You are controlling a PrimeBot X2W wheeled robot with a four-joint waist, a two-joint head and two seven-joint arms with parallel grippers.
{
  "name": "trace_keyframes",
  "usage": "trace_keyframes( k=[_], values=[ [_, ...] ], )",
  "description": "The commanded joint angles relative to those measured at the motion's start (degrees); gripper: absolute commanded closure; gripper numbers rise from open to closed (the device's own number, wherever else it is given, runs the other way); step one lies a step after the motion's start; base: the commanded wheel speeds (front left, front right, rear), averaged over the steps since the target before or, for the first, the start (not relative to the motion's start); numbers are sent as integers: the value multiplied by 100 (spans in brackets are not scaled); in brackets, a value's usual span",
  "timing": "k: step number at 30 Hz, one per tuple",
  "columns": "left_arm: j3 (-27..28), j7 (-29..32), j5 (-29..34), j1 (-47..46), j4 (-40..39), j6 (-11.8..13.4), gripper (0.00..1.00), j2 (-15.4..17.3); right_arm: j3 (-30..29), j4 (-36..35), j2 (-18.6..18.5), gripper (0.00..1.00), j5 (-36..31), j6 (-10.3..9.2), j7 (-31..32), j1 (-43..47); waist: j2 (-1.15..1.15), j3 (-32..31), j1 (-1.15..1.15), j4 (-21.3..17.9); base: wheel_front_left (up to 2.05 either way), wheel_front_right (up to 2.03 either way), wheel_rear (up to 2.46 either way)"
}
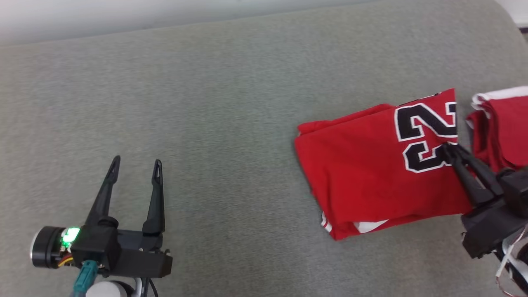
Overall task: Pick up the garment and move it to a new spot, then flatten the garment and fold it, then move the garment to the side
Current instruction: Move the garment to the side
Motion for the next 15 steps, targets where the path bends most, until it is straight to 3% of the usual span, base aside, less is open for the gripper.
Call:
trace_keyframes(
  k=[1, 9, 15],
  values=[
    [8, 49, 63, -82, -36, 18, 0, 67, -64, -75, -52, 100, -46, -7, -37, 30, -1, 277, -1, -443, 0, 0, 0],
    [-60, 275, 232, -360, -200, -15, 0, 199, -462, 113, -61, 100, 137, -7, -216, -277, -1, 608, -1, -857, 0, 0, 0],
    [-174, 514, 399, -708, -316, -86, 0, 281, -562, 907, -297, 100, 442, -7, -540, -977, -1, 995, -1, -965, 0, 0, 0]
  ],
)
